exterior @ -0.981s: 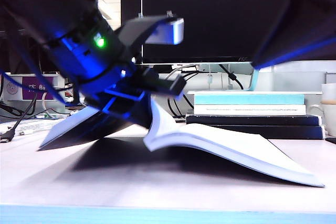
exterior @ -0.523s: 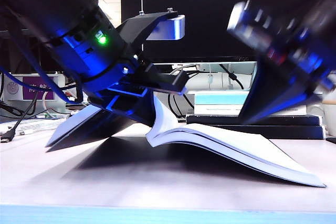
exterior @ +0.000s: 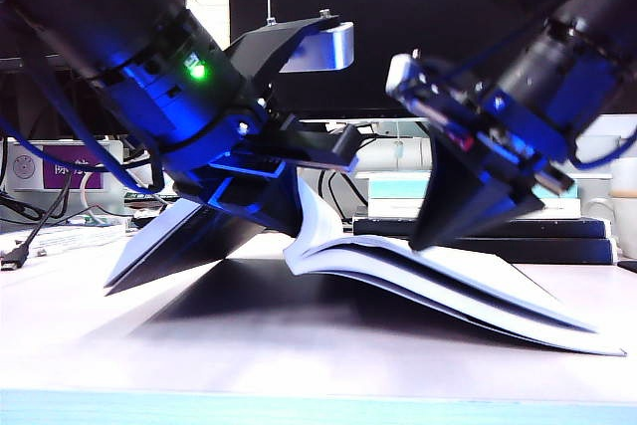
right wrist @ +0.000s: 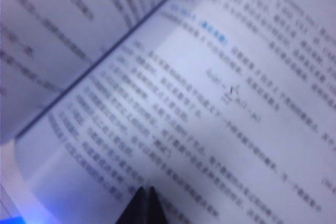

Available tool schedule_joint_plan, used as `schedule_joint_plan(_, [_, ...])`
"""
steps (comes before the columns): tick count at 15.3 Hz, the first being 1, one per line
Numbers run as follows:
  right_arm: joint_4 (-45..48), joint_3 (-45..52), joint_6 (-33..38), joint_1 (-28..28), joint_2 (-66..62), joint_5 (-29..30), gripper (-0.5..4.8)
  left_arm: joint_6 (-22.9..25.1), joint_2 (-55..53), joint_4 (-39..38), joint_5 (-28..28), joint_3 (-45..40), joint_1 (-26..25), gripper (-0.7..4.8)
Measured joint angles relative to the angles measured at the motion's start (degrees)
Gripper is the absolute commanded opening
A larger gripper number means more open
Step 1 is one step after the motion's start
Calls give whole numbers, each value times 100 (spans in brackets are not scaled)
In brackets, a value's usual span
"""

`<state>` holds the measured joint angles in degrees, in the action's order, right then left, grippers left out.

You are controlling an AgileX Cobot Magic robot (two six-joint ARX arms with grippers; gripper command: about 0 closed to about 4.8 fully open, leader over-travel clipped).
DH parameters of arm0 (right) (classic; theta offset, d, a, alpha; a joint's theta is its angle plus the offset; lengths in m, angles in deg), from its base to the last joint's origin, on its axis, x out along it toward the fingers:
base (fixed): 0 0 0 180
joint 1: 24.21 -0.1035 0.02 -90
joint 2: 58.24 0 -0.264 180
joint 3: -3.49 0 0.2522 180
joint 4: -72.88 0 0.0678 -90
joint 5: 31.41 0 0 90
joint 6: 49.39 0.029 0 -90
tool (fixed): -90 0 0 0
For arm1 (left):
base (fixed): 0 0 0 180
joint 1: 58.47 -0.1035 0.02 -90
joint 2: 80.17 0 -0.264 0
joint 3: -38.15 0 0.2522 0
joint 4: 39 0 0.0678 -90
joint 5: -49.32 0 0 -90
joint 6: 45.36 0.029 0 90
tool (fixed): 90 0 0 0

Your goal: Close the book.

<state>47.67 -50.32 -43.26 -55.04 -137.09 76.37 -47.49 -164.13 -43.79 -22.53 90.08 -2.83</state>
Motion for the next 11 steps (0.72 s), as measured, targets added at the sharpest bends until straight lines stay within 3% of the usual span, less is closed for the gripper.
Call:
schedule_joint_plan(5, [-457, -2, -146, 81, -90, 9, -1, 129, -2, 9, -48, 9, -2, -5])
schedule_joint_plan(11, [-501, -22, -192, 85, -455, 11, -1, 494, -9, 553, -573, 26, -46, -5])
